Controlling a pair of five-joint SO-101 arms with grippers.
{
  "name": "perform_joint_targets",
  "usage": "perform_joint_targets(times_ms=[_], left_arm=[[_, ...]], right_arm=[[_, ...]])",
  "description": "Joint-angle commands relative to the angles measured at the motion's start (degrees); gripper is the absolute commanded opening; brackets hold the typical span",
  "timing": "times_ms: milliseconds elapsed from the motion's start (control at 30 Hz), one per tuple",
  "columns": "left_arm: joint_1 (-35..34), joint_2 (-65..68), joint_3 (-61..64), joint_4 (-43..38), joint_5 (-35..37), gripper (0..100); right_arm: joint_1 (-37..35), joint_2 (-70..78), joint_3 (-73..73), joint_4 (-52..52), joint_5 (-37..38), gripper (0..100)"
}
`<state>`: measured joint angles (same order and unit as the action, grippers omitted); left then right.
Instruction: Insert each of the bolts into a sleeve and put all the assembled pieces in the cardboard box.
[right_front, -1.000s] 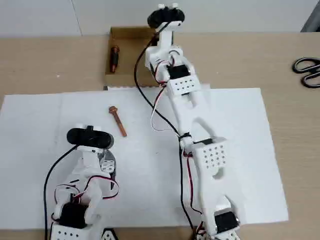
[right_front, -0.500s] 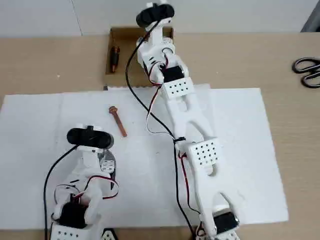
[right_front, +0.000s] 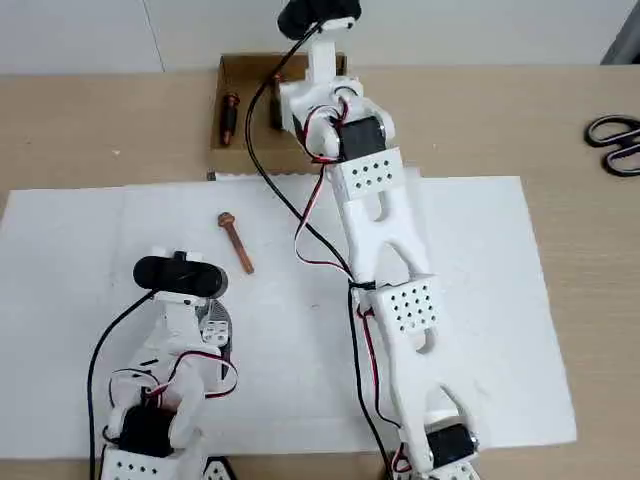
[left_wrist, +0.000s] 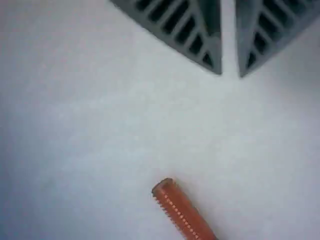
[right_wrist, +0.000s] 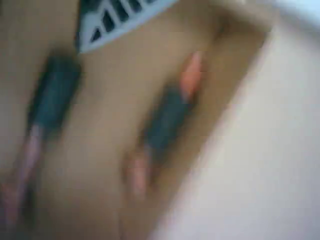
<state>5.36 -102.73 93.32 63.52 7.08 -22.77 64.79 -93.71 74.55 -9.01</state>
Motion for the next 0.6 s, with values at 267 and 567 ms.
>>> perform_joint_targets(times_ms=[267,567], left_arm=[[0.00,-0.18,-1.54,0.35,0.09,1],[0.00,-0.18,-1.54,0.35,0.09,1]], right_arm=[[-1.27,-17.36,-2.64,24.13,-0.62,19.8],[-1.63,-27.74,4.92,25.27,-0.44,19.8]])
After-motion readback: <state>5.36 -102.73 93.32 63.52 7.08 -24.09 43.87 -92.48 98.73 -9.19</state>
